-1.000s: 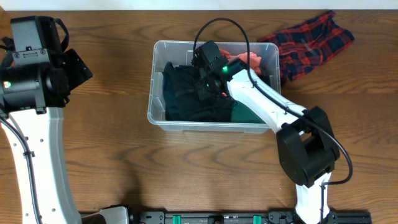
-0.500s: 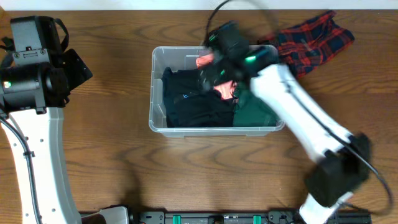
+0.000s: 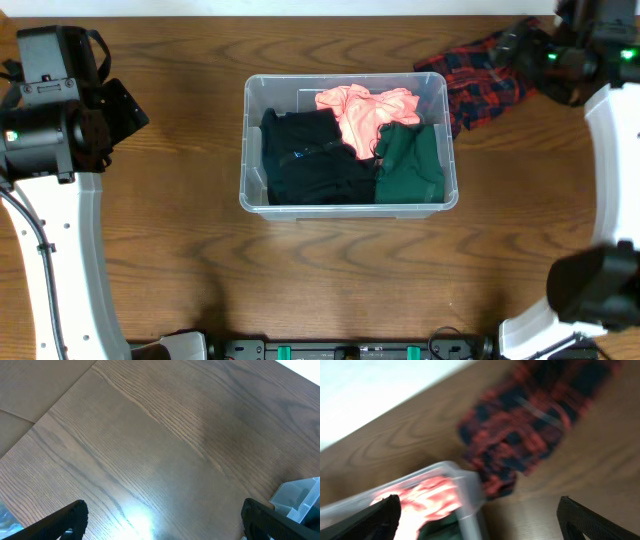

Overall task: Pack container
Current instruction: 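Move the right gripper to the plaid shirt and grasp it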

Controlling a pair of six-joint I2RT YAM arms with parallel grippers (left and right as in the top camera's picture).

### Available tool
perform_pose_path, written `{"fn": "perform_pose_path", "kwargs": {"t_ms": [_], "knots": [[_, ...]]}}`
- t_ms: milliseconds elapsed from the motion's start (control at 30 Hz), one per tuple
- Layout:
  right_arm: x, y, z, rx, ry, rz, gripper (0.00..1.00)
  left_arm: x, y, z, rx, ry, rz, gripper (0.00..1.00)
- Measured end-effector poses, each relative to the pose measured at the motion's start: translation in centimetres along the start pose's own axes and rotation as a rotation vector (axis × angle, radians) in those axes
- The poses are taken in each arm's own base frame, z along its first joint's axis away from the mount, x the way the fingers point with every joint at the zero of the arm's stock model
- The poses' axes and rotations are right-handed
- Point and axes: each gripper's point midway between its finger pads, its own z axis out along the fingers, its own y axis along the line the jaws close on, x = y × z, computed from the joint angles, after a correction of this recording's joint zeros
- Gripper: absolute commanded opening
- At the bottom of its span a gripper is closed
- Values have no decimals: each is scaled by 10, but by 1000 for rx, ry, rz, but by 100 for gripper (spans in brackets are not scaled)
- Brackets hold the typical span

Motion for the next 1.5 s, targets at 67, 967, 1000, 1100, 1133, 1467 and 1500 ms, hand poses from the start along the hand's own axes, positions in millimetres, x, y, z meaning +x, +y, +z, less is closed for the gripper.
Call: {"fn": "perform_pose_path", "kwargs": {"t_ms": [67,967,1000,1100,1133,1467,1500], "knots": [[-1,-30,21,9,62,92,96,0,0,0,0,0,0,98],[-13,-95,211,-277,164,400,47,0,0,0,0,0,0,98],[-11,-97,216,-281,174,419,35,0,0,0,0,0,0,98],[-4,-98,226,-303,207,462,9,0,0,0,0,0,0,98],[-4,-97,226,-309,210,465,4,0,0,0,0,0,0,98],[-4,-93,216,-332,217,431,1,0,0,0,0,0,0,98],[-4,-91,213,-337,217,417,1,0,0,0,0,0,0,98]]}}
